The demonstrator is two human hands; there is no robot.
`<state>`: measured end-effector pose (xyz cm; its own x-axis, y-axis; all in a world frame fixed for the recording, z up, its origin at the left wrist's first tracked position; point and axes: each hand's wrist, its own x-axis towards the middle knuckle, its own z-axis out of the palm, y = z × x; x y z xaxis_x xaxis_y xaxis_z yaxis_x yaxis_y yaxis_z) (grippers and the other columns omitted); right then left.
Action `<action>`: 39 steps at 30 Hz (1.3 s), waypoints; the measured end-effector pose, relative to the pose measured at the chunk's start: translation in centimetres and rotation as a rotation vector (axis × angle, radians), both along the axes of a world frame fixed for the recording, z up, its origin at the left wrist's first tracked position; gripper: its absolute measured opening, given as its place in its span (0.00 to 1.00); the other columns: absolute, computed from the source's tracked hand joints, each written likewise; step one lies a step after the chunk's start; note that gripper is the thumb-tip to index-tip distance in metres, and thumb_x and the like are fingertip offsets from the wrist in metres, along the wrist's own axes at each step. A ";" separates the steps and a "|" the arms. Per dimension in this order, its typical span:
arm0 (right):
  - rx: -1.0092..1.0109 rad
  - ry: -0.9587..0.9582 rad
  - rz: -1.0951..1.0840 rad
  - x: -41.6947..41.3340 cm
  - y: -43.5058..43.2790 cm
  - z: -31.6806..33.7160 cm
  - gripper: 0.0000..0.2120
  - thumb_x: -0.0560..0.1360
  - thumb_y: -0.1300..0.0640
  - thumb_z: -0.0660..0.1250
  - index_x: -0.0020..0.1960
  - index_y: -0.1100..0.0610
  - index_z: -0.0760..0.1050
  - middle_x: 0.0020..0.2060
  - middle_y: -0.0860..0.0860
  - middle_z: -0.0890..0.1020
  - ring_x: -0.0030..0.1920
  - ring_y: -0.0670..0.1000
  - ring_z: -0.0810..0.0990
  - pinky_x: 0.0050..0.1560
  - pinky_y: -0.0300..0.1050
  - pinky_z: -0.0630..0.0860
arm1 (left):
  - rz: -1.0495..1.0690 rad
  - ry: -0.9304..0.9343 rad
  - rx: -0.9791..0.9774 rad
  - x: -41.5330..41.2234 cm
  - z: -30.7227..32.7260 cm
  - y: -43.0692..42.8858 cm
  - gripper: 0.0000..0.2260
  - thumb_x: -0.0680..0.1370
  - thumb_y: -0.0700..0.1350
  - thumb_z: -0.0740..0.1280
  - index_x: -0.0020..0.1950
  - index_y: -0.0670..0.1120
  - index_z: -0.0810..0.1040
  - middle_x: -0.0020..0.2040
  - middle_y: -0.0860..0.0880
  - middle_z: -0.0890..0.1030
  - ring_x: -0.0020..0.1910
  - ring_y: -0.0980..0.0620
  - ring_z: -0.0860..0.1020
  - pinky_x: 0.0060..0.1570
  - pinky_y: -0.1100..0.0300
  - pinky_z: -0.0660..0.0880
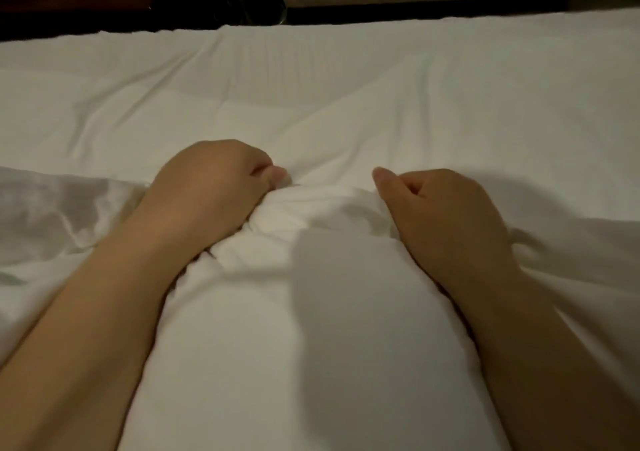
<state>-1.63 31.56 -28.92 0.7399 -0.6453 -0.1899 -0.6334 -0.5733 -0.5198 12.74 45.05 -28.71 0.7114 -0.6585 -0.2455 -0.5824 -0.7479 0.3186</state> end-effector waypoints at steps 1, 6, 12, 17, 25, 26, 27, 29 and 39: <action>0.002 0.017 0.003 0.1 0.1 -0.3 0.27 0.80 0.43 0.53 0.27 0.56 0.64 0.25 0.50 0.70 0.29 0.49 0.69 0.33 0.47 0.62 | 0.006 0.009 0.004 0.0 -0.4 -0.1 0.19 0.80 0.53 0.59 0.34 0.45 0.76 0.33 0.47 0.77 0.36 0.51 0.74 0.34 0.57 0.64; 0.046 0.021 -0.026 1.0 -0.1 -2.3 0.24 0.81 0.45 0.53 0.33 0.58 0.70 0.32 0.50 0.72 0.37 0.55 0.69 0.41 0.45 0.62 | 0.045 0.020 0.028 0.0 -2.1 -1.2 0.17 0.80 0.52 0.60 0.34 0.47 0.76 0.34 0.50 0.76 0.36 0.51 0.72 0.36 0.56 0.63; -0.074 -0.078 -0.038 -0.3 1.3 -2.0 0.20 0.80 0.50 0.52 0.33 0.56 0.69 0.35 0.52 0.76 0.40 0.54 0.72 0.39 0.45 0.63 | 0.081 -0.125 -0.159 -1.2 -1.9 -0.7 0.15 0.81 0.49 0.59 0.42 0.43 0.80 0.40 0.45 0.81 0.43 0.45 0.76 0.40 0.55 0.68; -0.249 -0.382 -0.063 -2.4 2.6 0.0 0.11 0.78 0.55 0.58 0.43 0.57 0.75 0.41 0.51 0.76 0.41 0.52 0.74 0.43 0.46 0.71 | 0.179 -0.254 -0.572 -3.6 2.7 1.1 0.11 0.82 0.44 0.54 0.49 0.43 0.75 0.41 0.45 0.80 0.41 0.44 0.75 0.41 0.51 0.71; -0.586 -0.489 -0.052 -8.0 8.8 8.5 0.16 0.76 0.52 0.54 0.49 0.52 0.81 0.46 0.47 0.83 0.48 0.49 0.81 0.66 0.47 0.59 | -0.099 -0.202 -0.489 -16.1 12.2 7.7 0.18 0.82 0.50 0.53 0.71 0.52 0.67 0.72 0.52 0.67 0.70 0.54 0.63 0.70 0.60 0.58; -0.568 -0.398 0.004 -8.9 9.8 9.5 0.19 0.76 0.50 0.51 0.51 0.51 0.80 0.48 0.46 0.83 0.51 0.49 0.80 0.68 0.47 0.56 | -0.161 -0.220 -0.401 -18.0 12.6 7.9 0.20 0.82 0.53 0.48 0.74 0.54 0.62 0.75 0.53 0.61 0.74 0.55 0.58 0.73 0.57 0.53; -0.524 -0.304 0.037 -9.8 10.5 10.1 0.24 0.76 0.48 0.46 0.54 0.49 0.80 0.52 0.45 0.82 0.55 0.47 0.79 0.70 0.48 0.54 | -0.182 -0.216 -0.312 -19.3 12.9 8.0 0.23 0.81 0.54 0.41 0.76 0.56 0.57 0.77 0.54 0.56 0.75 0.55 0.53 0.75 0.53 0.47; -0.498 -0.190 0.028 -11.9 11.0 10.4 0.33 0.73 0.43 0.38 0.58 0.48 0.79 0.55 0.44 0.82 0.58 0.46 0.78 0.72 0.48 0.52 | -0.172 -0.227 -0.166 -20.4 13.3 8.6 0.26 0.79 0.55 0.35 0.77 0.56 0.50 0.78 0.52 0.49 0.77 0.54 0.47 0.74 0.49 0.40; -0.573 0.191 -0.060 -15.9 2.9 8.7 0.32 0.76 0.40 0.35 0.74 0.45 0.63 0.74 0.46 0.64 0.76 0.49 0.57 0.74 0.55 0.40 | -0.137 -0.246 -0.088 -18.6 11.3 5.5 0.26 0.78 0.60 0.35 0.77 0.60 0.44 0.79 0.53 0.44 0.77 0.53 0.42 0.72 0.47 0.37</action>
